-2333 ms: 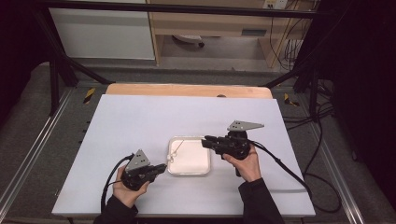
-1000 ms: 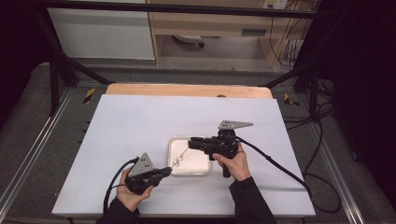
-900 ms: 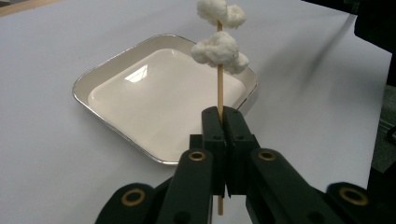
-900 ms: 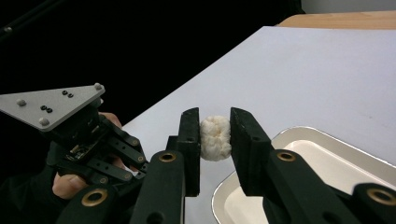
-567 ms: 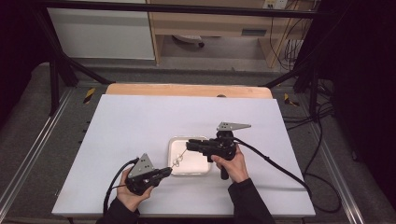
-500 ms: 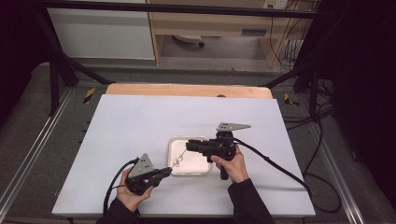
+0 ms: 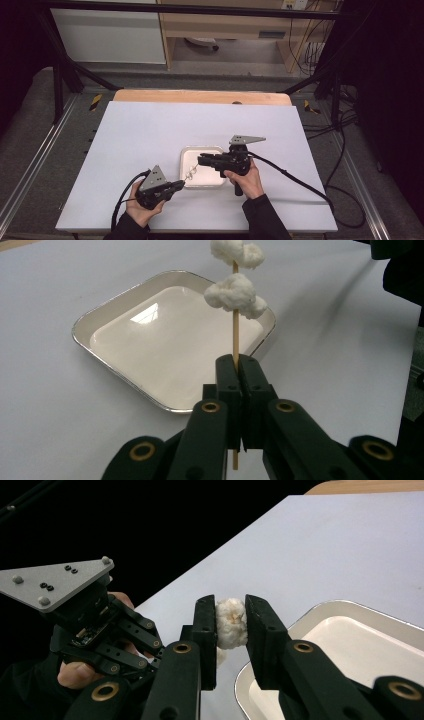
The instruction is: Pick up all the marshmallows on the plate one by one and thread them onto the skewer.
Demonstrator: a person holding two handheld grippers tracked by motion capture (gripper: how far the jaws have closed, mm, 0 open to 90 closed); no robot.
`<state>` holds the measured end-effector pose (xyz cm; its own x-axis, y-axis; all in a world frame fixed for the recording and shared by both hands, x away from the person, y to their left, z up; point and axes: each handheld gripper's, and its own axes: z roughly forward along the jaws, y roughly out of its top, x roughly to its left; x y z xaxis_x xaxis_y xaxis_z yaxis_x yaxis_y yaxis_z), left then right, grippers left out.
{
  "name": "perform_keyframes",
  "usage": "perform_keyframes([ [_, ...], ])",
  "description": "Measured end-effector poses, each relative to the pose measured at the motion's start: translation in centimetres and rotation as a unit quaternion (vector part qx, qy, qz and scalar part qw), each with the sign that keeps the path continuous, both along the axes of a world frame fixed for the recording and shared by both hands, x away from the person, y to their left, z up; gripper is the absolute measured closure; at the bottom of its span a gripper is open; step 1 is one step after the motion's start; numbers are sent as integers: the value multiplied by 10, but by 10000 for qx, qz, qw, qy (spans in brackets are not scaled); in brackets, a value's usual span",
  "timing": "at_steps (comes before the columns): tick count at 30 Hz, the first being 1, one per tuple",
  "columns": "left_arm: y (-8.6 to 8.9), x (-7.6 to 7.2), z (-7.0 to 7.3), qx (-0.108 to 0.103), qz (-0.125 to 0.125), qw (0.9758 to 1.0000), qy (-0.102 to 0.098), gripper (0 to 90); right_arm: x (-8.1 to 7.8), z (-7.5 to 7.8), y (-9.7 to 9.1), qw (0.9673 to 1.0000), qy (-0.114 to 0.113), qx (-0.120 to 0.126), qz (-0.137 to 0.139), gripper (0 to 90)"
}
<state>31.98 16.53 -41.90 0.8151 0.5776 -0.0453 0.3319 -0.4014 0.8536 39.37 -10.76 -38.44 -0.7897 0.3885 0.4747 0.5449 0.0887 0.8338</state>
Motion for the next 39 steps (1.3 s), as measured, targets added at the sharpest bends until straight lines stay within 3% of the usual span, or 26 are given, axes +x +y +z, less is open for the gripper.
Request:
perform_keyframes([
  [4,-2,-1,3,-29,-6,10000,-44,890,-2,-7,6,9997,151,-52,196,764],
  [12,-1,1,1,-58,34,10000,6,890,-2,-9,7,9999,72,-29,154,741],
  [18,3,3,0,-72,120,9999,52,889,-3,-4,3,9996,-195,-144,-119,513],
  [23,4,4,0,-56,178,9998,76,889,-5,0,-2,9976,-438,-433,-322,325],
  [27,6,5,-1,-67,230,9996,120,889,-4,-1,-7,9954,-496,-712,-418,190],
  [35,8,7,-1,-60,289,9994,174,888,-5,-12,-24,9895,-479,-1236,-582,62],
  [39,9,8,-1,-48,298,9994,189,888,-7,-20,-35,9841,-429,-1615,-609,32],
])
